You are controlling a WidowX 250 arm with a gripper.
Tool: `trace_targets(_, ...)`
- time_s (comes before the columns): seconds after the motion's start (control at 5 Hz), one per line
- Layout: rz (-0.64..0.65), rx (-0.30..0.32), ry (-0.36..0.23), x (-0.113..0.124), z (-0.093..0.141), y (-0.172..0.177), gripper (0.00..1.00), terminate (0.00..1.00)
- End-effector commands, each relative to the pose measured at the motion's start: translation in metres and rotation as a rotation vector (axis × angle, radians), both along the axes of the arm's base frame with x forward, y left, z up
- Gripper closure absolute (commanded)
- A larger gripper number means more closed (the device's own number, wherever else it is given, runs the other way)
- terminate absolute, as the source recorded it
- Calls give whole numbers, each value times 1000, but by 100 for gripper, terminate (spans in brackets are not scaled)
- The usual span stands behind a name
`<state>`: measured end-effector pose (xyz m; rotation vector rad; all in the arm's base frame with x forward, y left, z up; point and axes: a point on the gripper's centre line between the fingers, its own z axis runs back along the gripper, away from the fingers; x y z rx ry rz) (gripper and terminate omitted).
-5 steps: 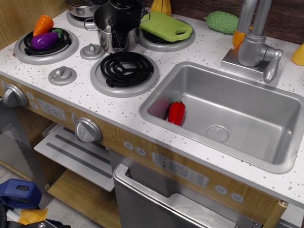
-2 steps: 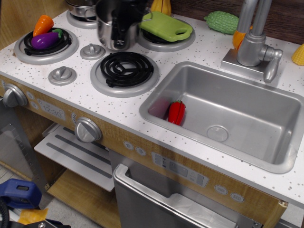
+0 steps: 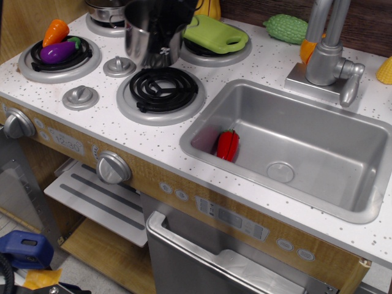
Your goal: Put pot on stove which is near stove
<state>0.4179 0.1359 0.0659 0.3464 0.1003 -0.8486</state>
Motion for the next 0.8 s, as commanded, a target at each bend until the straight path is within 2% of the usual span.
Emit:
trace_targets(0.0,47,-3,-122,-4,43,-12,100,0)
trace_targets(0.2,97,-41,-129,-12,42,-20,100,0)
trace_targets(0.4,114,-41,-148,-16,36,-23,100,0)
trace_targets(0.6,135,-78,-159,-19,32,-27,100,0)
